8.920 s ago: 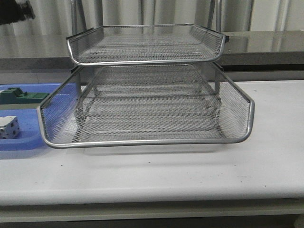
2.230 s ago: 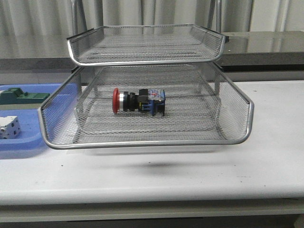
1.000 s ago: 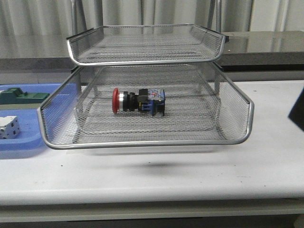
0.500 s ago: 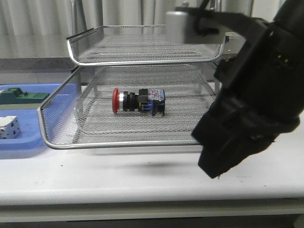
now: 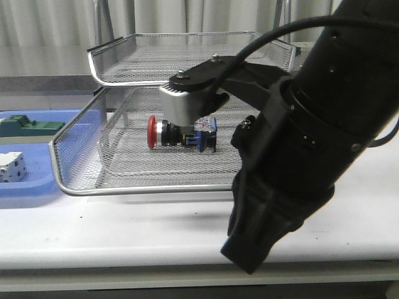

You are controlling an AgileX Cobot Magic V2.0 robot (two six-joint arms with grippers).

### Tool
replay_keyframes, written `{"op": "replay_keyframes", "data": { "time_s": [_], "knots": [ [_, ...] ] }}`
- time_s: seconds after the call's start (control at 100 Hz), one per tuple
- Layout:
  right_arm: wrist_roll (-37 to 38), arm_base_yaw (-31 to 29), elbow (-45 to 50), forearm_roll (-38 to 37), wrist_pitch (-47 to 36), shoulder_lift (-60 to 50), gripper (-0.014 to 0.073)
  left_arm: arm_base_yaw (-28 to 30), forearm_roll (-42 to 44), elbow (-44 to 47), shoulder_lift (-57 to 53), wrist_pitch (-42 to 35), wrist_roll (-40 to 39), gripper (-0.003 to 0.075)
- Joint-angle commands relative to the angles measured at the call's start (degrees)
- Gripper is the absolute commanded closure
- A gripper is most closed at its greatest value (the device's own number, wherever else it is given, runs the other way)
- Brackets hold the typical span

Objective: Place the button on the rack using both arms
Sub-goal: 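Push the middle mesh tray back into the rack with the right gripper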

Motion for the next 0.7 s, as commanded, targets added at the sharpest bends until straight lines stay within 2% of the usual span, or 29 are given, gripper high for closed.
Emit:
{"op": "replay_keyframes", "data": {
  "time_s": [0.0,0.23,0.69],
  "knots": [
    [-0.71,0.19,-1.74,-3.02,-4.09,-1.58,0.0663,0.07,-0.85,-1.53,0.76,-4.72,-0.52,0.0741],
    [-0.71,0.19,-1.74,-8.5,-6.29,-1.47,0.0663,0.07,-0.85,-1.53,0.76,-4.72,-0.52,0.0741],
    [-0.71,-0.6,-1.74,-13.67,-11.73,-1.39,0.0663,0.07,-0.85,-1.53,0.76,-4.72,-0.52,0.0741]
  ]
}}
